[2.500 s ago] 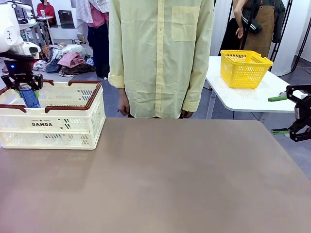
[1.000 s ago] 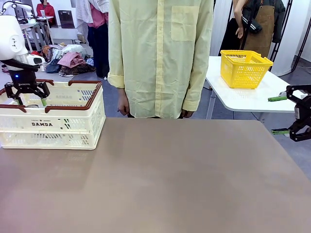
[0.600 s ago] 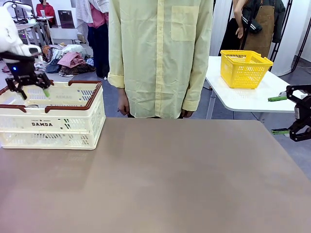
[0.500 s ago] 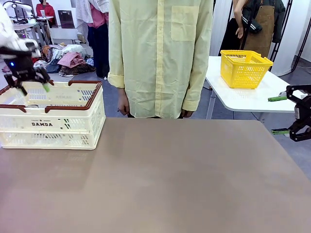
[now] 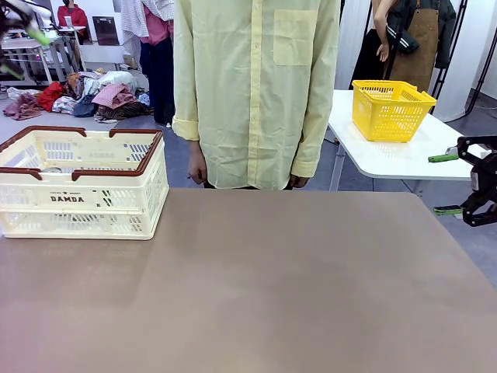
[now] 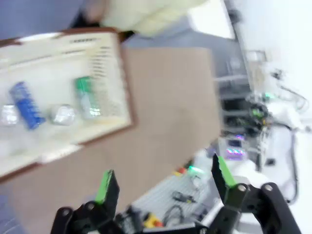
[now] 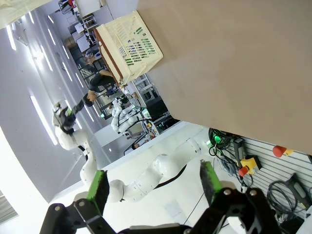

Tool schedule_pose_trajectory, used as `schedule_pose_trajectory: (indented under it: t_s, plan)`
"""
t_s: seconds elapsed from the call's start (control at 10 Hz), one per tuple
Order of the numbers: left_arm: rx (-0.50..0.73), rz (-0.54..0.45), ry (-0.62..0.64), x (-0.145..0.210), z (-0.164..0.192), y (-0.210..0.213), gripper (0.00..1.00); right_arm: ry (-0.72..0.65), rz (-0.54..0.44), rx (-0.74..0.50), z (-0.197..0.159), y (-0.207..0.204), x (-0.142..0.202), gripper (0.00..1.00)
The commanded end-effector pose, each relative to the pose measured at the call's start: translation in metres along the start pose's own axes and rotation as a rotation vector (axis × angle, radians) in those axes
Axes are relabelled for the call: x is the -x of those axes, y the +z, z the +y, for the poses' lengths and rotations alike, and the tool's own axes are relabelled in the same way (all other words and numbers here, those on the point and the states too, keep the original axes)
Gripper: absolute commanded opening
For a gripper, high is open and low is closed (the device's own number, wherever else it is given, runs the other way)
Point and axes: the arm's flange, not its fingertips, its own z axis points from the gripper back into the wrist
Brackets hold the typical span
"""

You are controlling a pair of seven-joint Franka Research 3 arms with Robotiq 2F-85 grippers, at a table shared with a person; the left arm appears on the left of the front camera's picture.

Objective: Place the drinks into the Shopping basket.
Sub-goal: Pick up one drink and place it into the Shopping basket.

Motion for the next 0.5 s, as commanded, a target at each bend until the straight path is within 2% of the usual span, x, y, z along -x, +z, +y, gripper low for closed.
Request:
schedule_pose_trajectory:
  t_s: [0.0,0.2,0.3,0.4]
  plan:
    - [0.237,0.085,-0.053,0.076,0.017,0.001,1.00,-0.017,0.002,0.002,0.003,0.001,0.003,1.00]
    - [0.345,0.084,-0.086,0.132,0.047,-0.005,1.00,-0.017,0.002,0.002,0.003,0.001,0.003,1.00]
    - [0.396,0.071,-0.048,0.144,0.072,-0.005,1.00,-0.017,0.002,0.002,0.003,0.001,0.003,1.00]
    - [0.531,0.066,0.058,0.135,0.113,0.004,1.00,-0.017,0.002,0.002,0.003,0.001,0.003,1.00]
